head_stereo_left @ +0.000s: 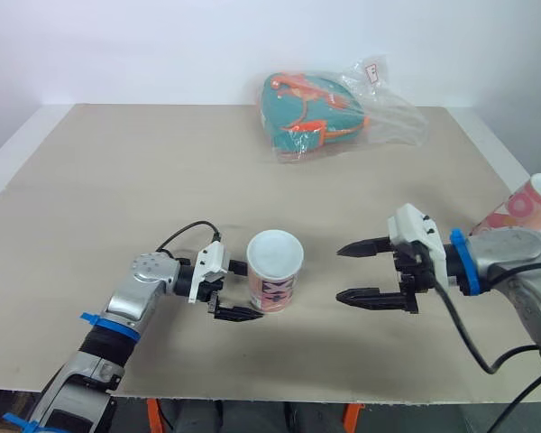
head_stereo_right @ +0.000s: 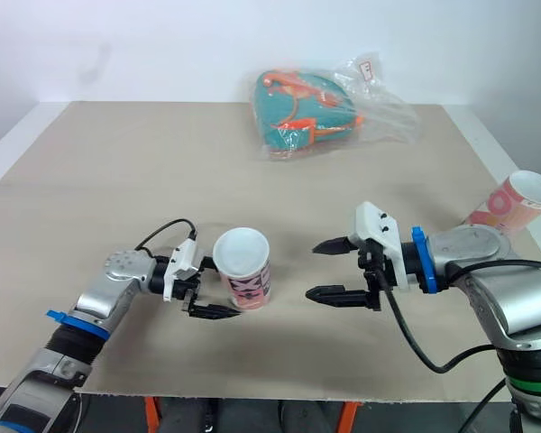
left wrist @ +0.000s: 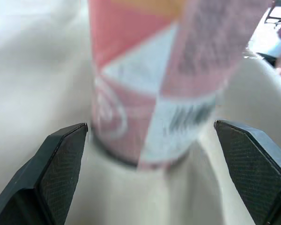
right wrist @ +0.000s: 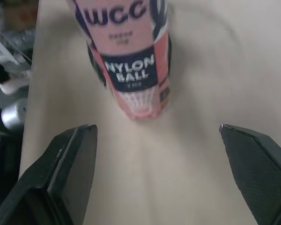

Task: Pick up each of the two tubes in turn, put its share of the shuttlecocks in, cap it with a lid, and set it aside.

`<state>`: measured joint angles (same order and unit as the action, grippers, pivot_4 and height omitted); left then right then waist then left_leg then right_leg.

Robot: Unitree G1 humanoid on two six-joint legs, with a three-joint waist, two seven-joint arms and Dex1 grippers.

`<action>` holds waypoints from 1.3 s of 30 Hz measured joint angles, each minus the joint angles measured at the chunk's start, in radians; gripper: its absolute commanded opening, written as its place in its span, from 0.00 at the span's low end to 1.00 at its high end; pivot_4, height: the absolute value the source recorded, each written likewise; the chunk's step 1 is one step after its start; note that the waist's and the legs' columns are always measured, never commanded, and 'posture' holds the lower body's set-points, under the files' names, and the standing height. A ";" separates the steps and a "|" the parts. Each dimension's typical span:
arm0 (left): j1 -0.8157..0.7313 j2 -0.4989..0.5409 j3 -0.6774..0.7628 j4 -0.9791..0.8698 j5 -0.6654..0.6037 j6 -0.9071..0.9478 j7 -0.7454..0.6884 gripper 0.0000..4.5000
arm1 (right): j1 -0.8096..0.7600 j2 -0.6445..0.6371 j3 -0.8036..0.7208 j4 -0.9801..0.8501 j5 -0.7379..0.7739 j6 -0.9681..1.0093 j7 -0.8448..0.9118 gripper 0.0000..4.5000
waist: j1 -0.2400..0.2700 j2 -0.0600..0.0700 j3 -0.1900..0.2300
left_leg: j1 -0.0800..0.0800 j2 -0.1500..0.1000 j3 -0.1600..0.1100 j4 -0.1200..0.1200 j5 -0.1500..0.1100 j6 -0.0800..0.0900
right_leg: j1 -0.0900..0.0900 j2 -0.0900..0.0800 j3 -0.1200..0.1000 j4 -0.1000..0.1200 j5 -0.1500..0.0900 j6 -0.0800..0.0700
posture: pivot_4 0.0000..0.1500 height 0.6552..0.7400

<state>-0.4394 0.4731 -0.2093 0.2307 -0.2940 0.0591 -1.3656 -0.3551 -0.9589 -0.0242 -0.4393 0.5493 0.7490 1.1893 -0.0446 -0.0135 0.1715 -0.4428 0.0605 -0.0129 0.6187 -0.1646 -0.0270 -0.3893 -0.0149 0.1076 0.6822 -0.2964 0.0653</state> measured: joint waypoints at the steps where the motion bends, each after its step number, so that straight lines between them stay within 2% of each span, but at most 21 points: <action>1: 0.011 0.015 0.013 -0.008 -0.001 0.000 0.008 1.00 | 0.003 0.008 0.010 -0.004 -0.006 -0.008 -0.008 0.99 | -0.002 -0.001 0.001 | 0.001 0.001 0.000 0.000 0.000 0.000 | 0.000 0.001 0.000 0.000 0.000 0.001 | 1.00 1.00; 4: 0.072 0.115 0.128 -0.067 -0.025 0.014 0.057 1.00 | 0.009 0.063 0.075 -0.006 -0.028 -0.030 -0.040 0.99 | -0.007 -0.003 0.002 | 0.001 0.004 0.000 0.000 0.001 -0.001 | -0.001 0.004 0.000 0.000 0.000 0.000 | 1.00 1.00; 7: 0.116 0.166 0.225 -0.198 -0.101 0.088 0.103 1.00 | -0.004 0.093 0.101 -0.004 -0.028 -0.038 -0.055 0.99 | 0.000 -0.004 0.003 | 0.001 0.004 0.000 0.000 0.001 -0.002 | 0.000 0.003 0.000 0.000 0.000 0.000 | 1.00 1.00; 13: 0.258 0.247 0.410 -0.581 -0.388 0.342 0.213 1.00 | -0.037 0.153 0.145 0.022 -0.029 -0.061 -0.059 0.99 | -0.001 -0.011 0.007 | 0.000 0.003 0.001 -0.001 0.001 -0.003 | 0.000 0.000 0.000 -0.001 0.000 0.000 | 1.00 1.00; 16: 0.292 0.287 0.478 -0.713 -0.497 0.423 0.265 1.00 | -0.057 0.176 0.172 0.042 -0.033 -0.070 -0.054 0.99 | -0.001 -0.011 0.007 | 0.001 0.003 0.001 -0.001 0.001 -0.003 | 0.000 0.000 0.000 0.000 0.000 0.000 | 1.00 1.00; 19: 0.334 0.330 0.493 -0.777 -0.512 0.451 0.290 1.00 | -0.065 0.186 0.197 0.056 -0.039 -0.087 -0.035 0.99 | -0.001 -0.011 0.007 | 0.001 0.003 0.001 0.000 0.001 -0.003 | 0.001 0.000 0.000 0.000 0.000 0.000 | 1.00 1.00; 24: 0.355 0.328 0.497 -0.842 -0.556 0.469 0.354 1.00 | -0.112 0.229 0.240 0.113 -0.060 -0.121 -0.020 0.99 | -0.001 -0.012 0.008 | 0.002 0.003 0.001 0.000 0.001 -0.004 | 0.000 0.001 0.000 0.000 0.000 0.000 | 1.00 1.00; 32: 0.391 0.328 0.492 -0.851 -0.550 0.467 0.380 1.00 | -0.163 0.356 0.309 0.222 -0.116 -0.185 -0.019 0.99 | -0.001 -0.012 0.008 | 0.002 0.003 0.001 -0.001 0.001 -0.004 | 0.000 0.001 0.000 0.000 0.001 -0.004 | 1.00 1.00; 39: 0.391 0.331 0.488 -0.851 -0.550 0.467 0.383 1.00 | -0.180 0.405 0.311 0.264 -0.120 -0.195 -0.009 0.99 | -0.001 -0.012 0.008 | 0.002 0.003 0.001 -0.001 0.001 -0.004 | 0.000 0.002 0.000 0.000 0.002 -0.004 | 1.00 1.00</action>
<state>-0.0482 0.8037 0.2791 -0.6204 -0.8443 0.5264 -0.9831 -0.5352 -0.5535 0.2871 -0.1752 0.4289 0.5539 1.1799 -0.0457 -0.0260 0.1794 -0.4406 0.0639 -0.0115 0.6176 -0.1634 -0.0309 -0.3893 -0.0132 0.1077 0.6818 -0.2947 0.0610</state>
